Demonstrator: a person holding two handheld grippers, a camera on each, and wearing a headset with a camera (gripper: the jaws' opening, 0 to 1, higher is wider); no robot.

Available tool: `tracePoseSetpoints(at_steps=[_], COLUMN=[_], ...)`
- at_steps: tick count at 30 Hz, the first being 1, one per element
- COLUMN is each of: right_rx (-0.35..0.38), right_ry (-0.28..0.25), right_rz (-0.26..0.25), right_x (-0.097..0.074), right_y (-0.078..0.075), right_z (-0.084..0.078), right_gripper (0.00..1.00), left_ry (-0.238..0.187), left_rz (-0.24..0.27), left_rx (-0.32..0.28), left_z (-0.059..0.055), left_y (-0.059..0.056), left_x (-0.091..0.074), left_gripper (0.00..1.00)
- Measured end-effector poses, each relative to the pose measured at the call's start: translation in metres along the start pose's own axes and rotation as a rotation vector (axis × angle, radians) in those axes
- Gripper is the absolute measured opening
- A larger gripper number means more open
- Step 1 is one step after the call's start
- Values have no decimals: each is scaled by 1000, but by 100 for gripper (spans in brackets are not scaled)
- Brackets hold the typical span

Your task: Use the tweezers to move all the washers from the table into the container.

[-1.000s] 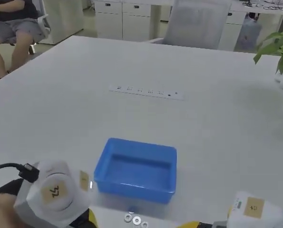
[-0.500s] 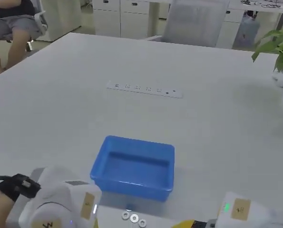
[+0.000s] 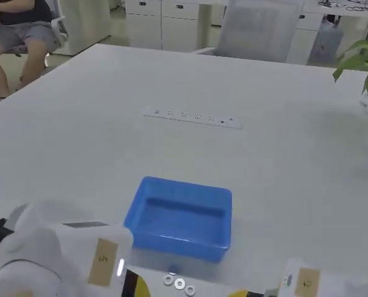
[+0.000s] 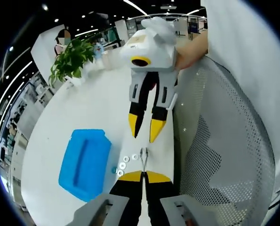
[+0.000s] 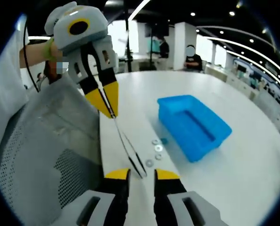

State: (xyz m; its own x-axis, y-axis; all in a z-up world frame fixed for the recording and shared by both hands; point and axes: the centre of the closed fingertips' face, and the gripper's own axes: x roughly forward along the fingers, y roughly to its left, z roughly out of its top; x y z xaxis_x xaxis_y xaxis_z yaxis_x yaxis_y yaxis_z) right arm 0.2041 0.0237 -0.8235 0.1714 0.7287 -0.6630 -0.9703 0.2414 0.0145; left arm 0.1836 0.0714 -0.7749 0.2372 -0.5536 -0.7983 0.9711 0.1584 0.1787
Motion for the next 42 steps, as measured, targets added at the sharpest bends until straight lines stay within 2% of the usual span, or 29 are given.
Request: tracePoseSetpoints(at_steps=[6,12,17,20,23,24,26,30,36,39,42], right_rx=[-35,-60,-93,-88,-167,-157,-156,-129,-111,-70,-61], right_ry=[-2,15,22,-4,17,33,24,-35,-22,-46,-51], right_rz=[12,41,60,75,78,79,80,75,75,79,78], right_x=[1,2,6,11,16,20,23,25,30,29,30], right_y=[3,9,14,14,9,9,7,3,1,-1,-3], right_z=[1,-3,-2,8,12,11,14,30,22,24,26], right_gripper=[13,12,11,15,8,7,7,6,6,6,6], left_ry=[-38,-59,-63,-64,-58,-26,-20,-39,-3,-22,-37], left_rz=[-12,-13,-10,-15,-24,-12,-10,4,-15,-14,0], left_rx=[9,6,16,13,22,47,33,4,-1,-24,-32], left_z=[25,36,37,38,36,31,30,37,26,28,32], left_y=[-5,-6,-3,-1,-2,2,8,21,27,30,36], left_x=[1,6,7,7,7,6,4,-3,3,0,-2], left_gripper=[0,0,0,0,0,0,0,0,0,0,0])
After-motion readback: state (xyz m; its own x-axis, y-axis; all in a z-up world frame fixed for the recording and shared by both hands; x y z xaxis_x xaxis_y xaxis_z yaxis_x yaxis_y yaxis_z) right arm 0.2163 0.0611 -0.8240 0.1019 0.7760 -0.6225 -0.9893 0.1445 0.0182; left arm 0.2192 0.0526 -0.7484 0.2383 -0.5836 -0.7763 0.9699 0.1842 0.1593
